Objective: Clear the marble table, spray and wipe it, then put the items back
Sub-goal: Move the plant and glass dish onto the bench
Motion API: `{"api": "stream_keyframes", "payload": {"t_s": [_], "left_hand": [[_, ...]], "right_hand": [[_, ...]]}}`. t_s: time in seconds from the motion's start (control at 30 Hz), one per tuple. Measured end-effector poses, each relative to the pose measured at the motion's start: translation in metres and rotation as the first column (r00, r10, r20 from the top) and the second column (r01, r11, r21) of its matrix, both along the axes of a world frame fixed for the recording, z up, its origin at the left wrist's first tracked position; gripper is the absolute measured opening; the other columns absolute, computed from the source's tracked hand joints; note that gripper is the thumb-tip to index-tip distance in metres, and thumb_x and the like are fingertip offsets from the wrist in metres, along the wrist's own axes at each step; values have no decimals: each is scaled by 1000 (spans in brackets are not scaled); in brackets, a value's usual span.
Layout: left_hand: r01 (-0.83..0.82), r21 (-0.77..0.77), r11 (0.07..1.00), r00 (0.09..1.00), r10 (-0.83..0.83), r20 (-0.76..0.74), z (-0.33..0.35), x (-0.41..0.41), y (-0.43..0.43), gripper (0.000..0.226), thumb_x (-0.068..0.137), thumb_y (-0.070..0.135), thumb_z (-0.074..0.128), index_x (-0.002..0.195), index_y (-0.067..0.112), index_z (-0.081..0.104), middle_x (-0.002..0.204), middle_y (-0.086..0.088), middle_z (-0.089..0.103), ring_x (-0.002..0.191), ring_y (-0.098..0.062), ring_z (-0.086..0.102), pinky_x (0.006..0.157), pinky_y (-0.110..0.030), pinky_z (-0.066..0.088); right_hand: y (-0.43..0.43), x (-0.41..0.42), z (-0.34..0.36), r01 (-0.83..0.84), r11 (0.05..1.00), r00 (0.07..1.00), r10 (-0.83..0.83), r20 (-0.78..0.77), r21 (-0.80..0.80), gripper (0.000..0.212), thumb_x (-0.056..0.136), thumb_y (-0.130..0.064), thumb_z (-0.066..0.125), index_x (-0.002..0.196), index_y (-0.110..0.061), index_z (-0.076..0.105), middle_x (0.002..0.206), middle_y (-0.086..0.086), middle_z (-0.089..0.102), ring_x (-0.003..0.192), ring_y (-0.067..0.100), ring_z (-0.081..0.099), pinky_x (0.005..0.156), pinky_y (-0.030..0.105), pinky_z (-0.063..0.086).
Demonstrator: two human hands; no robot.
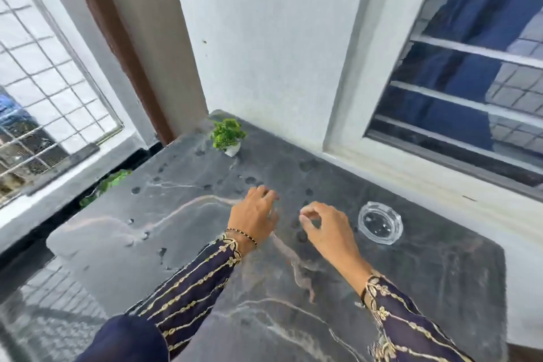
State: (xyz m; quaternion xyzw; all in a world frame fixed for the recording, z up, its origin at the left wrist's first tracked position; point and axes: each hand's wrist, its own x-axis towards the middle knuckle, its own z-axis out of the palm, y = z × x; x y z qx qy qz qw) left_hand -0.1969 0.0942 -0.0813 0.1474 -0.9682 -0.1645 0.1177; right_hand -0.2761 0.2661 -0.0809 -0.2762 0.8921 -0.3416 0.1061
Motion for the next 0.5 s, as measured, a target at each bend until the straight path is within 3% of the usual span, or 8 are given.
{"api": "stream_keyframes", "payload": {"t_s": [0.13, 0.3, 0.4, 0.5], "left_hand": [[-85, -138, 987, 996, 81, -34, 5, -34, -73, 30, 78, 25, 60, 105, 14, 63, 108, -8, 59, 106, -30, 54, 77, -43, 50], [-229, -263, 937, 971, 240, 8, 11, -76, -143, 47, 77, 17, 59, 123, 16, 52, 139, -15, 44, 133, -38, 33, 104, -51, 33], [-245, -214, 946, 953, 275, 124, 12, -96, -169, 55, 85, 26, 59, 136, 21, 40, 150, -16, 28, 137, -43, 22, 105, -56, 31], [-224, -149, 963, 950, 250, 189, 9, -110, -181, 57, 84, 24, 61, 136, 20, 38, 145, -17, 28, 129, -44, 31, 96, -54, 44]], "right_hand": [[-38, -18, -1, -4, 1000, 1000, 4, -3, 9, 7, 94, -26, 67, 97, -27, 72, 97, -12, 74, 96, 11, 66, 86, 32, 52], [-51, -36, -4, 1, 1000, 1000, -1, 8, 14, 8, 96, -24, 65, 97, -26, 72, 95, -14, 71, 94, 8, 65, 84, 31, 54], [-50, -44, -8, 24, 999, 1000, -24, 9, 27, 8, 95, -24, 65, 95, -28, 72, 94, -16, 71, 94, 6, 65, 81, 28, 53], [-43, -48, -13, 49, 998, 999, -50, 5, 42, 8, 95, -23, 66, 93, -29, 71, 92, -17, 71, 93, 4, 65, 81, 27, 52]]}}
